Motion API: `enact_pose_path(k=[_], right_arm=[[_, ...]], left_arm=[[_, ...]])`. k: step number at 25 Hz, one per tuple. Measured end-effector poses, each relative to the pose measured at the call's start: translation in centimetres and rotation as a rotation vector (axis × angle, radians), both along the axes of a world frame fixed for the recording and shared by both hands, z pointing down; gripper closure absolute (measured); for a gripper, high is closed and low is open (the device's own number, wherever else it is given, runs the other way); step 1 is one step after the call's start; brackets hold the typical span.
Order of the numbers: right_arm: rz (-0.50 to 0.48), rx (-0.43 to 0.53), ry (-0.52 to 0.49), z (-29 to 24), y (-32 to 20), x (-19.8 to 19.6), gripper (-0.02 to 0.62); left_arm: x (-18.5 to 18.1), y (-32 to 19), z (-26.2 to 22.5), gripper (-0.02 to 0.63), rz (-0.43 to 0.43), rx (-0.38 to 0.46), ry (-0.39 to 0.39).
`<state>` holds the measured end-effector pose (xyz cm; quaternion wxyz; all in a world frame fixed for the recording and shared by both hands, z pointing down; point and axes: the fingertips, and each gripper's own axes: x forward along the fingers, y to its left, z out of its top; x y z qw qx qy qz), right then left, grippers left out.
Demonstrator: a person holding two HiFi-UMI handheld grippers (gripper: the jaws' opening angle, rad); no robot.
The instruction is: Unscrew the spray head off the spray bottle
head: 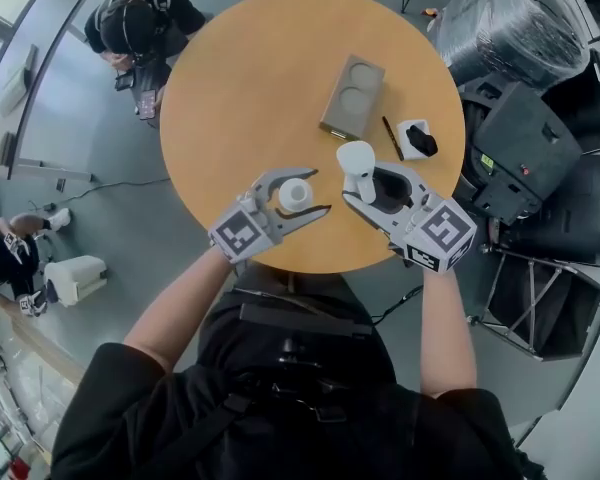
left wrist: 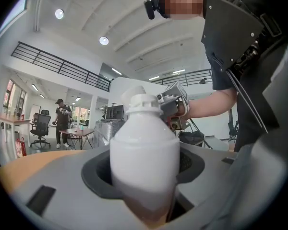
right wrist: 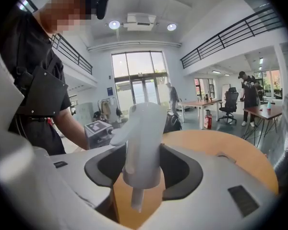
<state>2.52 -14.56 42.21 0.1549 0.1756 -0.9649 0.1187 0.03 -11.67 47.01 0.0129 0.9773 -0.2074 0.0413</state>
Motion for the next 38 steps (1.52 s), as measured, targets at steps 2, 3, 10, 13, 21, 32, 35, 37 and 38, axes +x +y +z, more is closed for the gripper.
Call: enact_pose_path(k=[2, 3, 10, 13, 21, 32, 35, 37, 38], right_arm=[[0.007, -0.021, 0.028, 2.0, -0.2, 0.0, 0.347], [0.012, -0.031, 0.043, 3.1, -0.4, 0.0, 0.347], [0.038, -0.113, 0.071, 9.1, -1.9, -0.3, 0.351], [0.062, -0.157, 0.073, 12.8, -3.1, -0.4, 0.359], [0.134, -0.313, 0.101, 24.6, -5.2, -0.3, 0.362], [0.197, -0.419, 0.148, 37.3, -7.9, 0.6, 0.364], [0.218, -0.414, 0.167, 39.3, -8.5, 1.0, 0.364], [0.227, -0.408, 0.175, 40.4, -8.8, 1.2, 0.364], [0.234, -0.403, 0.177, 40.8, -8.9, 1.2, 0.364]], left_arm=[[0.1, -0.1, 1.0, 0.321, -0.007, -0.003, -0.003], [0.0, -0.3, 1.6, 0.321, -0.010, -0.008, -0.003], [-0.3, -1.7, 5.5, 0.321, -0.034, 0.017, -0.029], [-0.5, -3.1, 8.3, 0.321, -0.055, -0.011, -0.019], [-1.5, -5.6, 17.5, 0.321, -0.083, -0.089, -0.027], [-0.2, -10.3, 26.3, 0.321, -0.108, -0.045, -0.040], [0.3, -11.4, 27.9, 0.321, -0.109, -0.046, -0.016], [0.6, -12.1, 28.8, 0.321, -0.111, -0.050, 0.003], [0.8, -12.3, 29.2, 0.321, -0.111, -0.050, 0.007]])
